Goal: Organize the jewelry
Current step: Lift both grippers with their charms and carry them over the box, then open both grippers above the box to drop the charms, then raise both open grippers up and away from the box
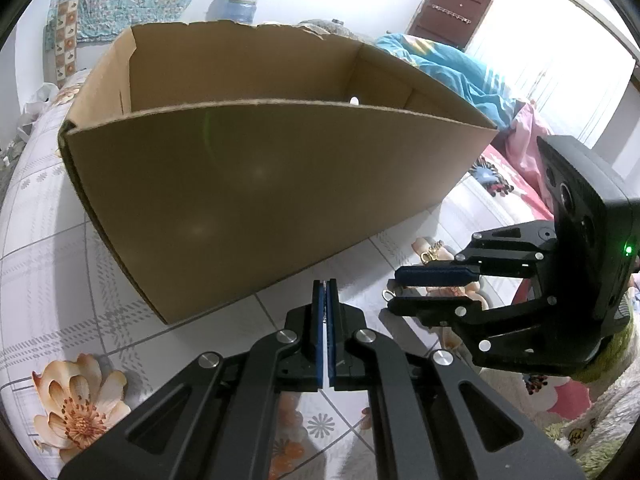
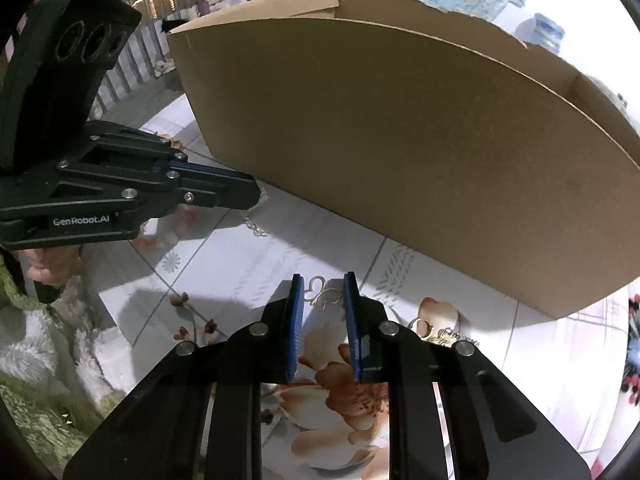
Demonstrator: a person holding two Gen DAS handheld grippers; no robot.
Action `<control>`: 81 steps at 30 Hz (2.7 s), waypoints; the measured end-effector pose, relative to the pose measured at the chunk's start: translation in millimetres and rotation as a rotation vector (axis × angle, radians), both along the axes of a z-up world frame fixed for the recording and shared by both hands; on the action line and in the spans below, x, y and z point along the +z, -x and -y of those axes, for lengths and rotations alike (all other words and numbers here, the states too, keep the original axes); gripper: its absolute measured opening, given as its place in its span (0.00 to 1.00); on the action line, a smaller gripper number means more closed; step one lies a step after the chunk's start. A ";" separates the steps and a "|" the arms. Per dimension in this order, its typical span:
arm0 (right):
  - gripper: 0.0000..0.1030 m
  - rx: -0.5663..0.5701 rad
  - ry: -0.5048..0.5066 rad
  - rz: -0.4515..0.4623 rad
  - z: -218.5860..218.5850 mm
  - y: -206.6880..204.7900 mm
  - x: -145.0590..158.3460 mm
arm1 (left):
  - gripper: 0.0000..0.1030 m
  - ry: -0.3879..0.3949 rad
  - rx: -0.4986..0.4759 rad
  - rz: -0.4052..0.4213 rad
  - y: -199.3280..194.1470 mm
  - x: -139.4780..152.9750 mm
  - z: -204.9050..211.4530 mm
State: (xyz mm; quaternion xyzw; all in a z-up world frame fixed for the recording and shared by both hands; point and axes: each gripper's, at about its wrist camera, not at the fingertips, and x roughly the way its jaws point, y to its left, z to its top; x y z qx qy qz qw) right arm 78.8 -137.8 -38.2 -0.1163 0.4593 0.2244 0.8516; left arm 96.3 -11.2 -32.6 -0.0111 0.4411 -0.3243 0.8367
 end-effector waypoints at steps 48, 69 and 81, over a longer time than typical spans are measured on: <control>0.22 -0.134 -0.191 -0.144 87.1 -146.6 67.9 | 0.05 -0.174 0.090 -0.292 -154.5 54.9 32.1; 0.57 -0.345 -0.444 0.162 134.1 -47.7 142.8 | 0.65 -0.064 0.105 0.031 -80.2 136.1 2.0; 0.92 -0.498 -0.345 0.314 131.6 33.1 152.9 | 0.89 -0.062 0.149 0.137 6.4 154.6 -5.2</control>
